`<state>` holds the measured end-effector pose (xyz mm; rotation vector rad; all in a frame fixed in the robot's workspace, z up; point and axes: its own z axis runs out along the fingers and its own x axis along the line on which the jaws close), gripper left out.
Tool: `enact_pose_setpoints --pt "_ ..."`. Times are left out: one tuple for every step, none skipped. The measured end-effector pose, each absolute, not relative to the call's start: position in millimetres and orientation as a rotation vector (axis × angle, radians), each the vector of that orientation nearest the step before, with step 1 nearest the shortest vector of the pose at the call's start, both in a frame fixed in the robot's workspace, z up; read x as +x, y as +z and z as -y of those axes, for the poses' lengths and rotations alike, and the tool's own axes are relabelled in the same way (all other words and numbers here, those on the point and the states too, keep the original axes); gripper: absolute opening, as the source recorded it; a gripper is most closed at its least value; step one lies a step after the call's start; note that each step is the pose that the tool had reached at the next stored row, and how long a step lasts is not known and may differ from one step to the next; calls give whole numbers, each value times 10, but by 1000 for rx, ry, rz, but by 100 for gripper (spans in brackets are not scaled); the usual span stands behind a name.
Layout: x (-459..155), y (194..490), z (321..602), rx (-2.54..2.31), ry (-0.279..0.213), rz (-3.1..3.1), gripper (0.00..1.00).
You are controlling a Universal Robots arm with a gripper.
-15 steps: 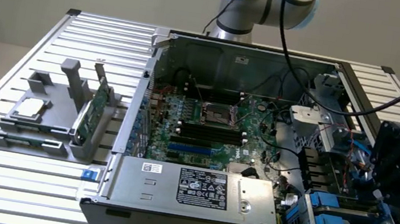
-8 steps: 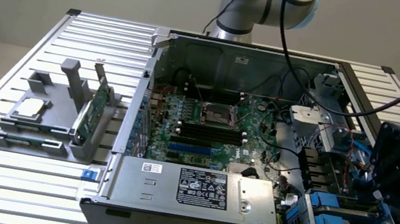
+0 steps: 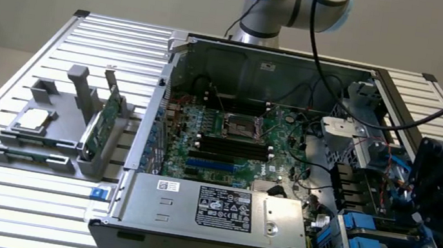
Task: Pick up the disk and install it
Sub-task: 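Insert the second disk wire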
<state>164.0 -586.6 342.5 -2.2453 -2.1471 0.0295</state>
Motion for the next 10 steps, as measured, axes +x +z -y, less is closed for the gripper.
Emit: enact_pose_setpoints --pt "1641 3421 5866 -2246 29 2147 11" --pt "1642 3416 5866 -2246 28 2148 11" --pt "1642 3411 5866 -2246 28 2148 11" --pt "1643 3407 5866 -2246 27 2148 11" --pt "1643 3403 5866 -2247 27 2149 11" --pt "1644 3398 5866 -2247 26 2149 11" --pt "1645 3391 5866 -2247 25 2149 11" --pt "1645 3387 5866 -2248 24 2150 11" --pt "1645 3383 5866 -2248 24 2150 11" --pt "1645 3380 5866 -2249 23 2150 11"
